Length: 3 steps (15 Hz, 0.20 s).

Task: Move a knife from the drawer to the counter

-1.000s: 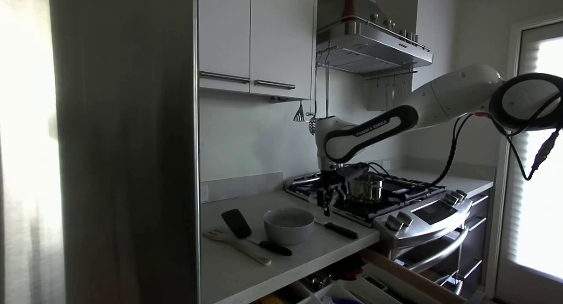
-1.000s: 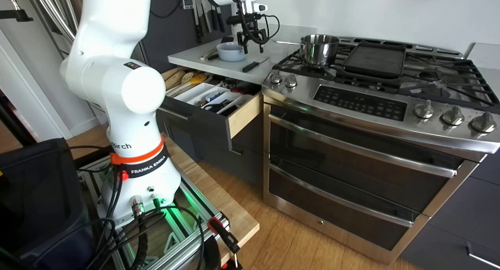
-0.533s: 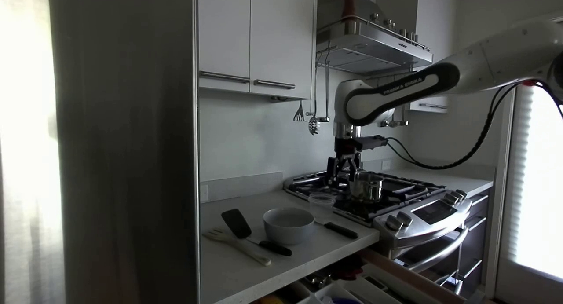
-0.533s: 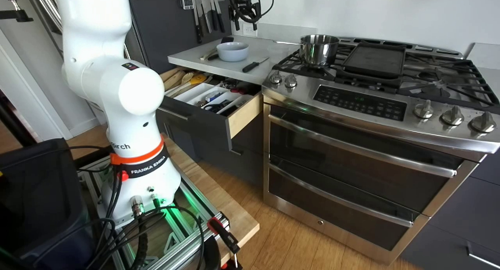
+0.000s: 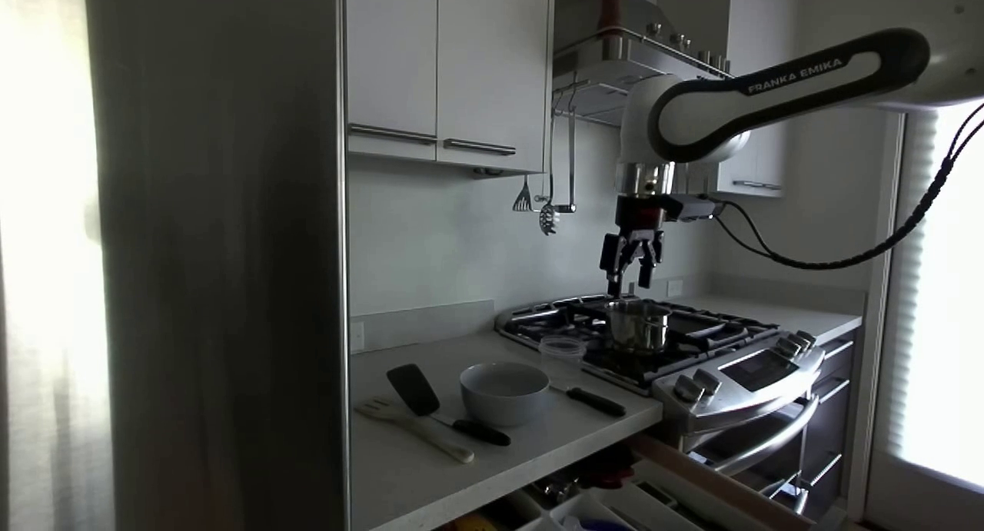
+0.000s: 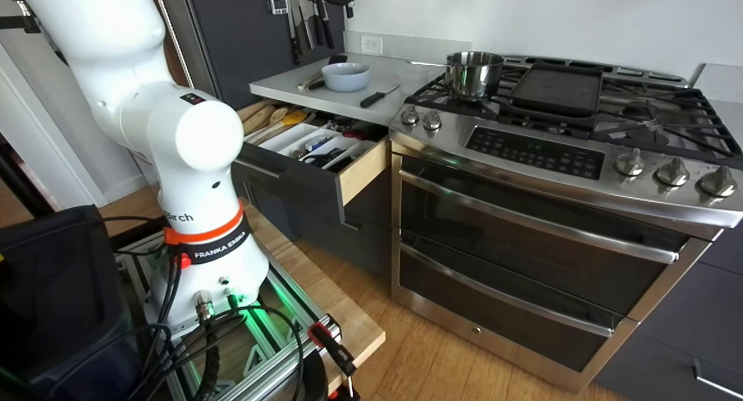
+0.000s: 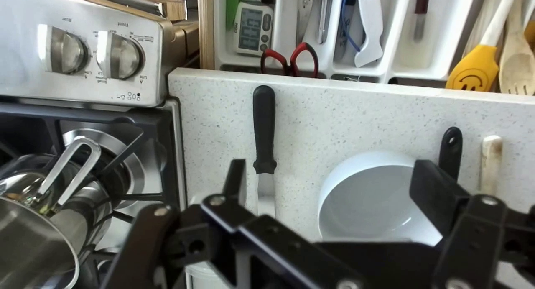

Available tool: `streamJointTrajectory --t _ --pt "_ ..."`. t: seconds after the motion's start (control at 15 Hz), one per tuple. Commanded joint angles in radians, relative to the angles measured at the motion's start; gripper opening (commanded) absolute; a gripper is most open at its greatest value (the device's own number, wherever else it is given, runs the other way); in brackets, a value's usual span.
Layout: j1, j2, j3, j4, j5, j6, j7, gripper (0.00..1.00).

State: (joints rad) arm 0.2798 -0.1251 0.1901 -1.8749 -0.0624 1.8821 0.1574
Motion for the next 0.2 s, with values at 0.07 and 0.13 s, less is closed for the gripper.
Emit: streamJointTrajectory --t 0.07,0.13 --pt "-0.025 0.022 0.021 0.009 0.002 0.0 -0.001 1.0" --pt "-0.026 0.031 0.021 0.011 0.002 0.001 -0.001 1.0"
